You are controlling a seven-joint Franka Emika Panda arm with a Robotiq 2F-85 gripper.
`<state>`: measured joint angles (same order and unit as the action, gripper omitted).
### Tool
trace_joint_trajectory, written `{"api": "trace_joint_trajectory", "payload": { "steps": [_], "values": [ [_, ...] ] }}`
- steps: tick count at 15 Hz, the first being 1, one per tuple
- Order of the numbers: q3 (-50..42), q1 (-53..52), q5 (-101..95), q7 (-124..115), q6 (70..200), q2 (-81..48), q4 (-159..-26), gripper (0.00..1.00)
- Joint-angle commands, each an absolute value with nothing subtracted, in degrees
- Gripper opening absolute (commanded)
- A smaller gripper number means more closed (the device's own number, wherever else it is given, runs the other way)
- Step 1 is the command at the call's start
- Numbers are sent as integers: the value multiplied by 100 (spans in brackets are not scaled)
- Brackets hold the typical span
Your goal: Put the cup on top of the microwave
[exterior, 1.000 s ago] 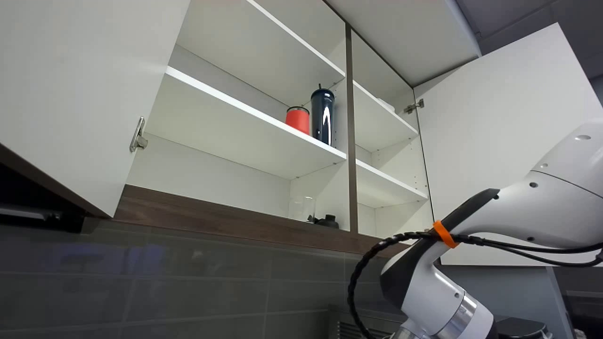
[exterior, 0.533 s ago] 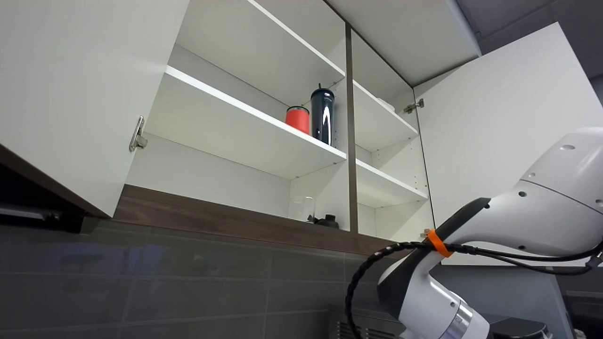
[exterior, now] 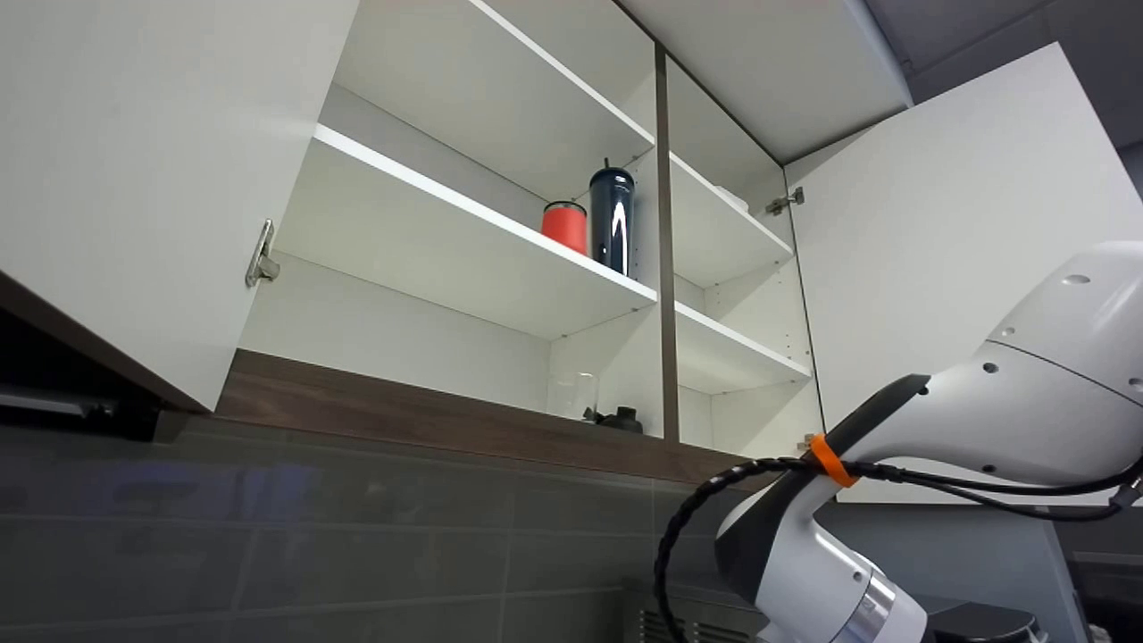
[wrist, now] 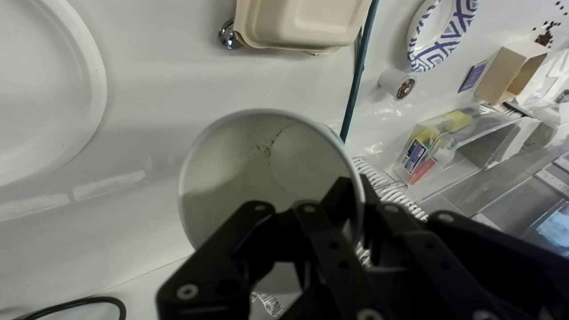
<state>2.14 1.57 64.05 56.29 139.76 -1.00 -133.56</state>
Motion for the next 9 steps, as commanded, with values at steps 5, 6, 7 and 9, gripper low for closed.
{"api": "trace_joint_trajectory", "payload": {
  "steps": [5, 6, 7, 9],
  "values": [
    [147, 94, 6388, 5612, 13966, -96, -13352, 7],
    [147, 94, 6388, 5612, 13966, -96, -13352, 7],
    [146, 95, 6388, 5612, 13966, -96, -13352, 2],
    [170, 68, 6314, 5605, 13934, -8, -13324, 2]
  ]
}}
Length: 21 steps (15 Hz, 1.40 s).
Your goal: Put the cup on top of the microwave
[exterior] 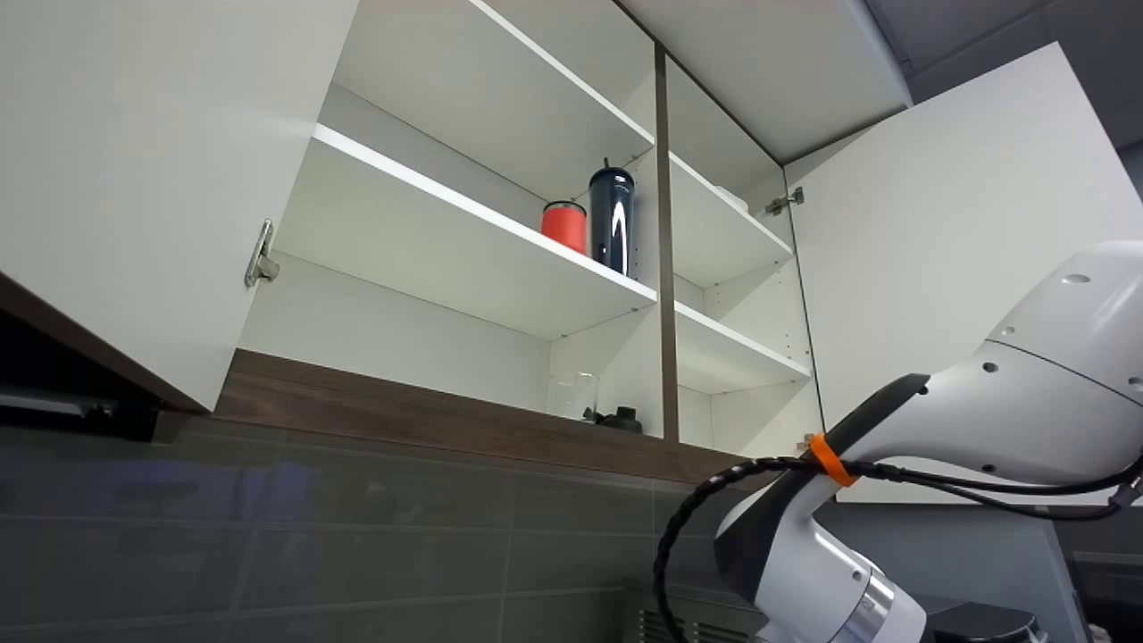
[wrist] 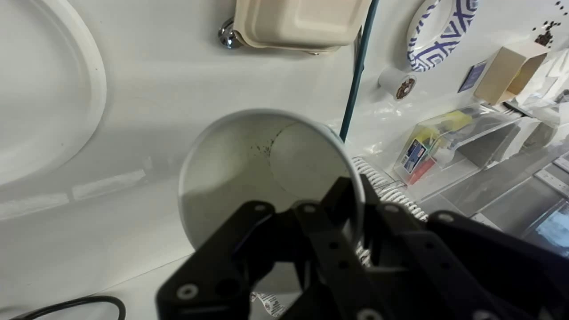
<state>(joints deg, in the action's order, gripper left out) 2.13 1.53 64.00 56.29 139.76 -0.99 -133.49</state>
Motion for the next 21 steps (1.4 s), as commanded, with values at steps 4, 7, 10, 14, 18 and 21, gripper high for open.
{"api": "trace_joint_trajectory", "payload": {
  "steps": [4, 7, 10, 14, 18, 21],
  "values": [
    [227, -45, 5711, 5547, 14112, 428, -13307, 2],
    [230, -84, 5065, 5453, 14218, 796, -13247, 2],
    [225, -75, 4002, 5244, 14397, 1225, -13227, 2],
    [143, -120, 2467, 4793, 14084, 1744, -13137, 2],
    [105, -101, 1199, 4244, 14119, 2238, -13120, 2],
    [73, -20, 320, 3848, 14111, 2561, -13119, 2]
  ]
}}
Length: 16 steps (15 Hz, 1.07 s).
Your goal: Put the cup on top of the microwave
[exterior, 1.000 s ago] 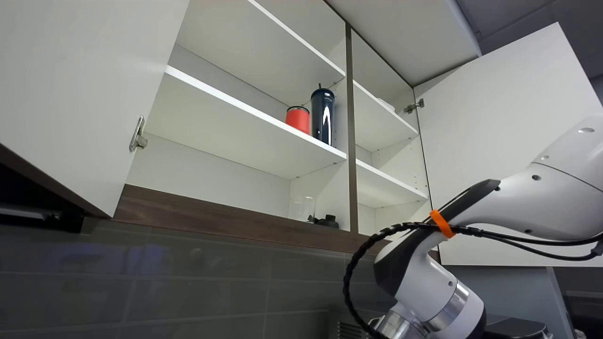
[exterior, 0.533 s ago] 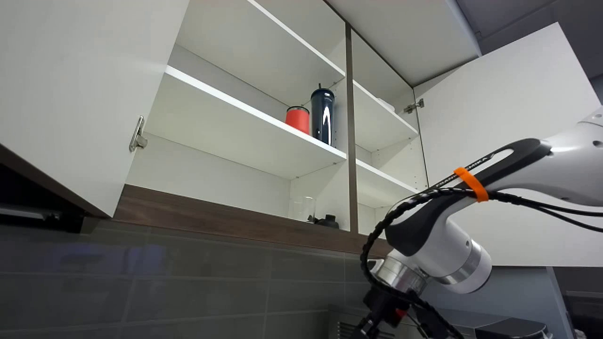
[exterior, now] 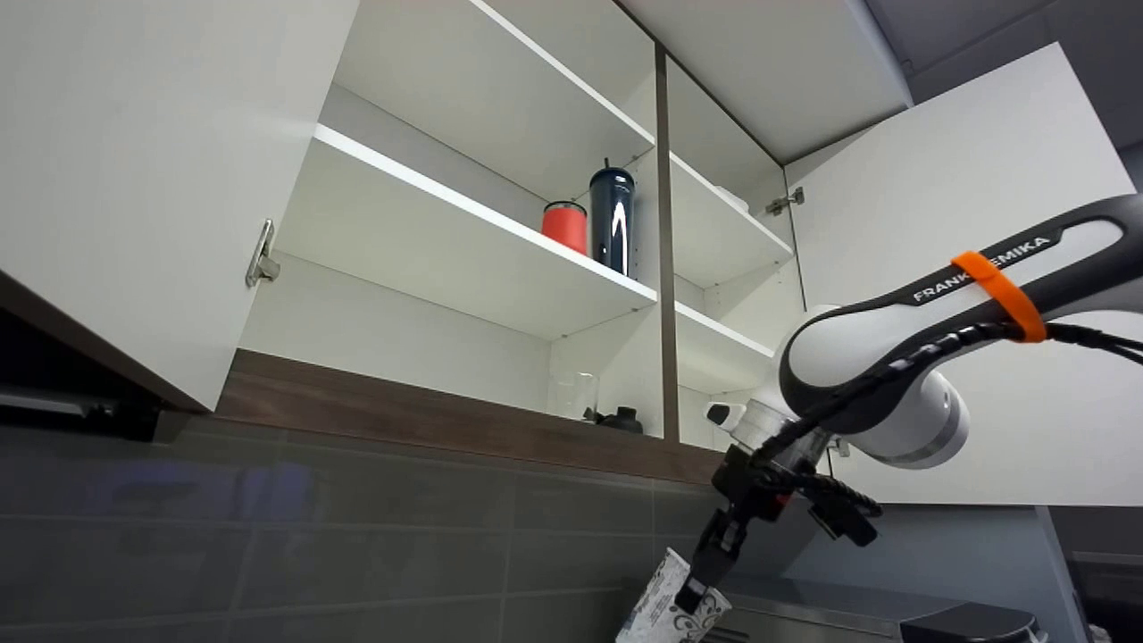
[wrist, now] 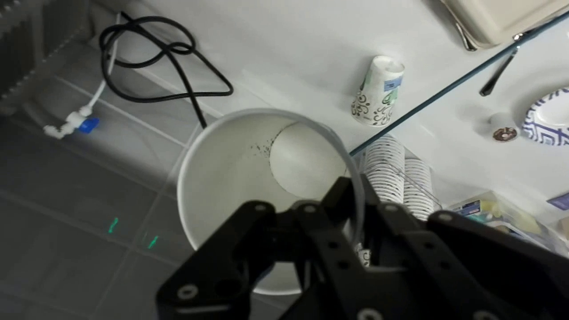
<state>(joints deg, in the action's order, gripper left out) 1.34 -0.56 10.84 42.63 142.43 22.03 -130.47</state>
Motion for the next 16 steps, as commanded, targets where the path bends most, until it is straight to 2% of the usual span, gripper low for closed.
{"api": "trace_joint_trajectory", "payload": {
  "steps": [1, 5, 6, 10, 11, 12, 16],
  "values": [
    [27, -9, 73, 3768, 13948, 2651, -13074, 2],
    [-106, 53, -680, 3375, 13647, 2920, -12956, 2],
    [-211, -132, -556, 3467, 13863, 2783, -12984, 7],
    [-258, -119, -664, 3419, 13767, 2897, -12949, 7],
    [-187, -54, -871, 3461, 13770, 2885, -12930, 2],
    [-131, 70, -1179, 3463, 13776, 2867, -12833, 2],
    [-241, 129, -1865, 3791, 13138, 2742, -12241, 2]
  ]
}}
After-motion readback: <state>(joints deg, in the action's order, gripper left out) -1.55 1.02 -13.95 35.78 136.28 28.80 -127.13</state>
